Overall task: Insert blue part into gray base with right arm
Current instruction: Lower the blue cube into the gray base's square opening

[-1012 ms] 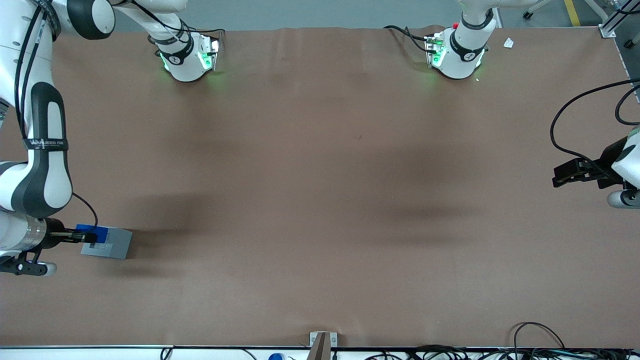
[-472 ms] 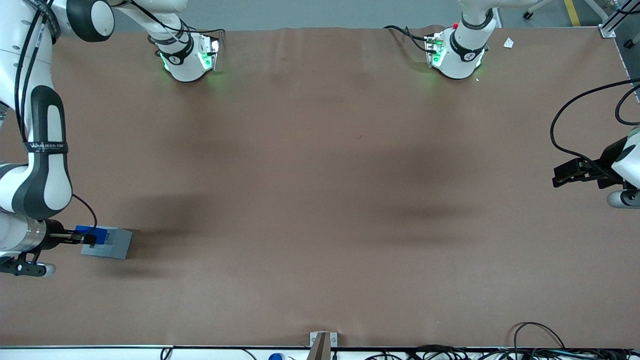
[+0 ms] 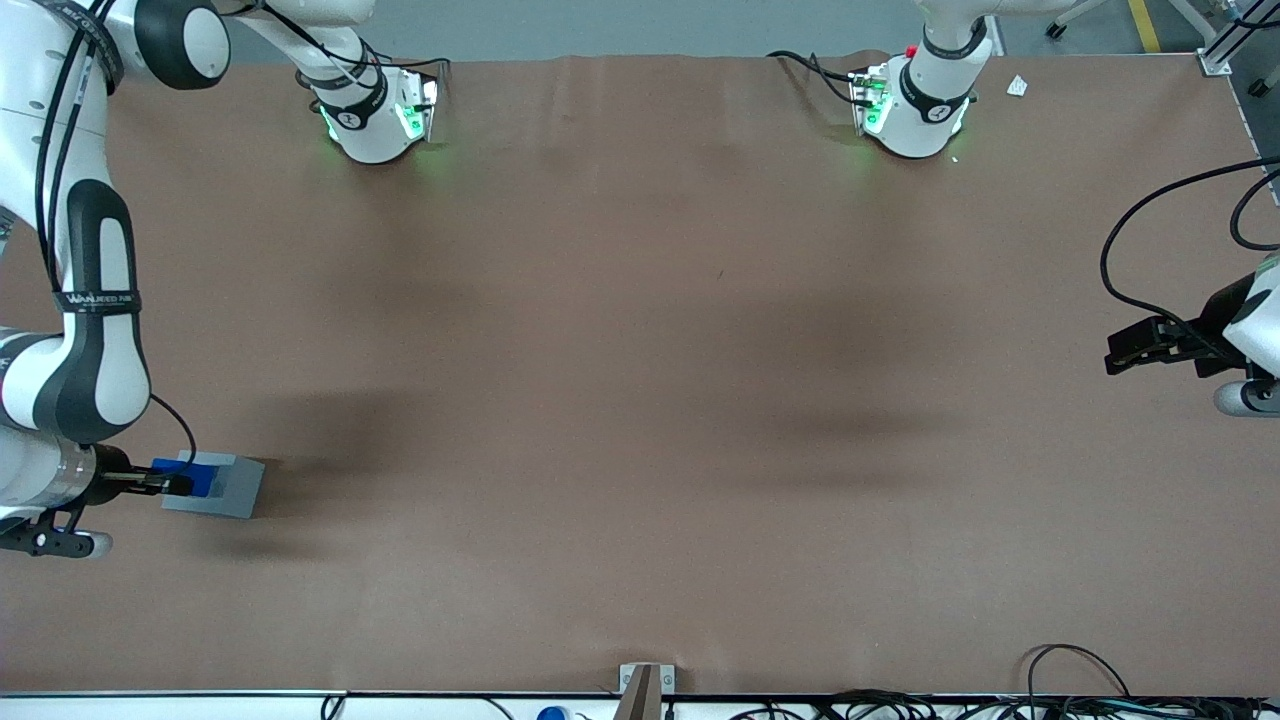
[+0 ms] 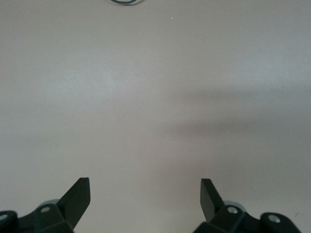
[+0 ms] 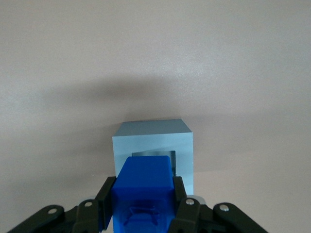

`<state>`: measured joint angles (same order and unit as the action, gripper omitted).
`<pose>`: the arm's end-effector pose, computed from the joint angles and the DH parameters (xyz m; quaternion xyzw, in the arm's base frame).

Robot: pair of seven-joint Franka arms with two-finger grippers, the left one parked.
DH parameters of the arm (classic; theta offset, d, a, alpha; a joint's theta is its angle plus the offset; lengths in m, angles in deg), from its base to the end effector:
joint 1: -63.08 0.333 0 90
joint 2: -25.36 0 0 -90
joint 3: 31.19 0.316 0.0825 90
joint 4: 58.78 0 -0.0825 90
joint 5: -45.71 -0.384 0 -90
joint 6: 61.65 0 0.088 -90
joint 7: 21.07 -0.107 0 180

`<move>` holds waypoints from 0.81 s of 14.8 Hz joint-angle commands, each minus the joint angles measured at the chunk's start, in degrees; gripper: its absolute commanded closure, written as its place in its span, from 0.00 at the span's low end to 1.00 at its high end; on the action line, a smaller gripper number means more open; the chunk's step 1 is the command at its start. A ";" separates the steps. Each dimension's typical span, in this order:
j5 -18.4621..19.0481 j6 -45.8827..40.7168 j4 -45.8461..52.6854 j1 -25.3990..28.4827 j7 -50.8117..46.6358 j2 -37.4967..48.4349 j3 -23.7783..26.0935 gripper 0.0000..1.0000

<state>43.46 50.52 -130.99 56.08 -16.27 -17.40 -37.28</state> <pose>0.7262 -0.1463 0.3125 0.9973 -0.0669 -0.0250 0.0146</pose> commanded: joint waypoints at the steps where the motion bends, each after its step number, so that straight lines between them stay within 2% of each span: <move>1: -0.30 0.86 -0.91 -1.00 0.47 0.13 0.83 1.00; 12: 0.31 0.95 -1.18 -1.70 0.65 -0.57 0.83 1.00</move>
<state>43.47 50.89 -131.89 55.44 -16.25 -17.86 -37.29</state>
